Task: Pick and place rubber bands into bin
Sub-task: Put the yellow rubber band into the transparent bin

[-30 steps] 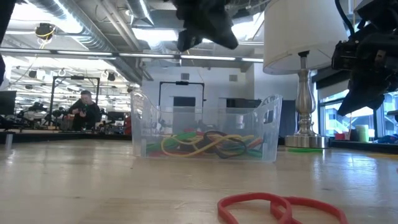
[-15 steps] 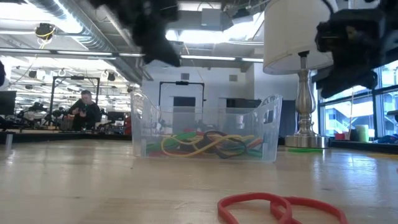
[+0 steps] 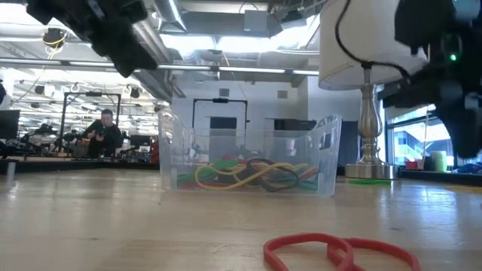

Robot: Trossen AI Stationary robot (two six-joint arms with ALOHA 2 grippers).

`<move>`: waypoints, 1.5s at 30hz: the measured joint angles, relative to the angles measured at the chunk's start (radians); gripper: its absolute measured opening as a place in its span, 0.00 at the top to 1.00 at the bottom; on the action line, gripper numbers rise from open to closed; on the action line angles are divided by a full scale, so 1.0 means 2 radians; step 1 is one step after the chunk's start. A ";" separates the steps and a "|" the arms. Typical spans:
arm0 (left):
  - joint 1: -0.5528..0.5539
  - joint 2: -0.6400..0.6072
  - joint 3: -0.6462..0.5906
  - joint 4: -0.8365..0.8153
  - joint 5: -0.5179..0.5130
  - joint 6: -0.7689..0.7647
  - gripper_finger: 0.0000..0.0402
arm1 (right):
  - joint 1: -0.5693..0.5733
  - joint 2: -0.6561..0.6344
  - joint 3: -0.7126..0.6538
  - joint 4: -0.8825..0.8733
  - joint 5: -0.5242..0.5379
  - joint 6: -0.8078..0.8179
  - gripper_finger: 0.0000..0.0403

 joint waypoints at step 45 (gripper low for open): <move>-0.019 -0.046 -0.009 -0.044 0.003 0.081 1.00 | 0.040 0.100 0.280 0.034 0.277 -0.166 1.00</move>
